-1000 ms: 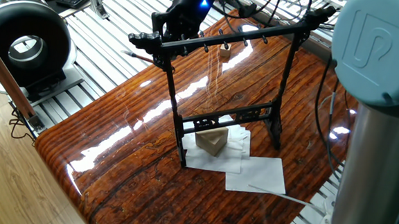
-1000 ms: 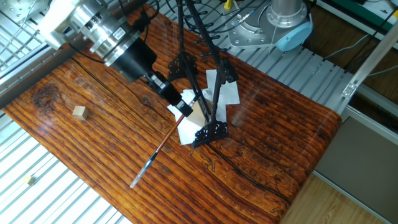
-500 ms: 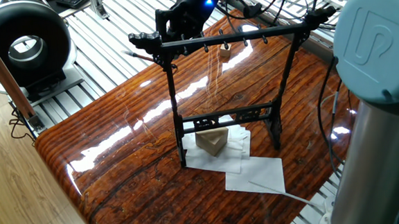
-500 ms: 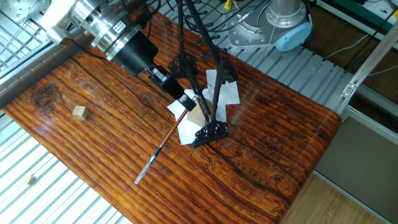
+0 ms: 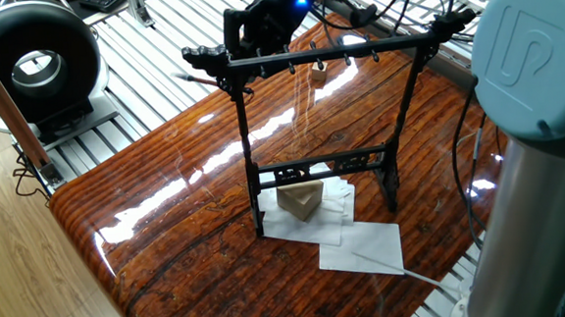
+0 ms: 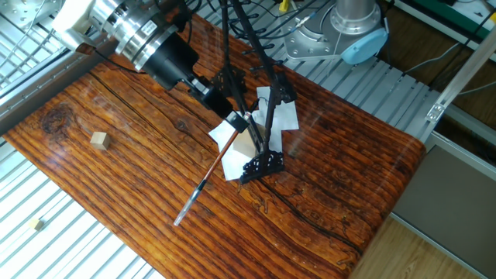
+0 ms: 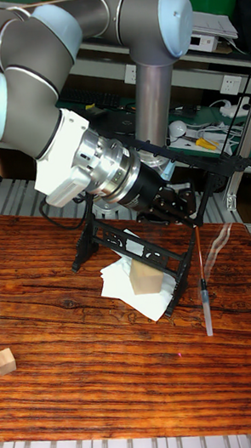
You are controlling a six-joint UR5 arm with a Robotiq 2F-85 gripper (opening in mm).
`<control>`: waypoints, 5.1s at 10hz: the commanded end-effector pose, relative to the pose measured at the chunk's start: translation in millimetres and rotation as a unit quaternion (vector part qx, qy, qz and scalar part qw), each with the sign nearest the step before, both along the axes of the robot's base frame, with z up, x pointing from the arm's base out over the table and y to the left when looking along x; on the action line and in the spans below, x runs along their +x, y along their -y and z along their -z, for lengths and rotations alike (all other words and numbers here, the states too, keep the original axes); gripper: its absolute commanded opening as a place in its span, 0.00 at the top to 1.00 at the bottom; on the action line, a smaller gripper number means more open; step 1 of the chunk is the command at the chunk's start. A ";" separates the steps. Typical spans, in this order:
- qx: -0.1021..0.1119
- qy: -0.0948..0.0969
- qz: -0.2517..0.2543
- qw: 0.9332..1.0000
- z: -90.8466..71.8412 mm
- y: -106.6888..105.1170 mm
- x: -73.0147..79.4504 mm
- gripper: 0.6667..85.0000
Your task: Place the brush on the pen rack
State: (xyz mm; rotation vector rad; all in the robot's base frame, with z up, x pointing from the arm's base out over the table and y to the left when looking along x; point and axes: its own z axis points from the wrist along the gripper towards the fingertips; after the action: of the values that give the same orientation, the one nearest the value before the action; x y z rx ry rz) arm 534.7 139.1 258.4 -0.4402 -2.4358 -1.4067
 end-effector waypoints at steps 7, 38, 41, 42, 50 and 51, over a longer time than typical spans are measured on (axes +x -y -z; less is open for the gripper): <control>0.012 0.006 -0.014 1.000 -1.7 1.9 -6.0 1.00; 0.060 0.024 -0.037 0.997 -18.2 -14.8 4.9 1.00; 0.062 0.029 -0.067 0.995 -19.2 -12.2 -8.8 1.00; 0.061 0.031 -0.076 0.995 -18.8 -10.8 -13.2 1.00; 0.007 0.069 -0.144 0.987 9.7 8.6 -30.6 1.00; -0.013 0.081 -0.161 0.984 19.1 14.8 -32.0 1.00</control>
State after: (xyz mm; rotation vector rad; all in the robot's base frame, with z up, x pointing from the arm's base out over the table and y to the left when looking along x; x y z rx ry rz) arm 504.1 133.4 250.2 -0.0149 -2.4532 -1.3767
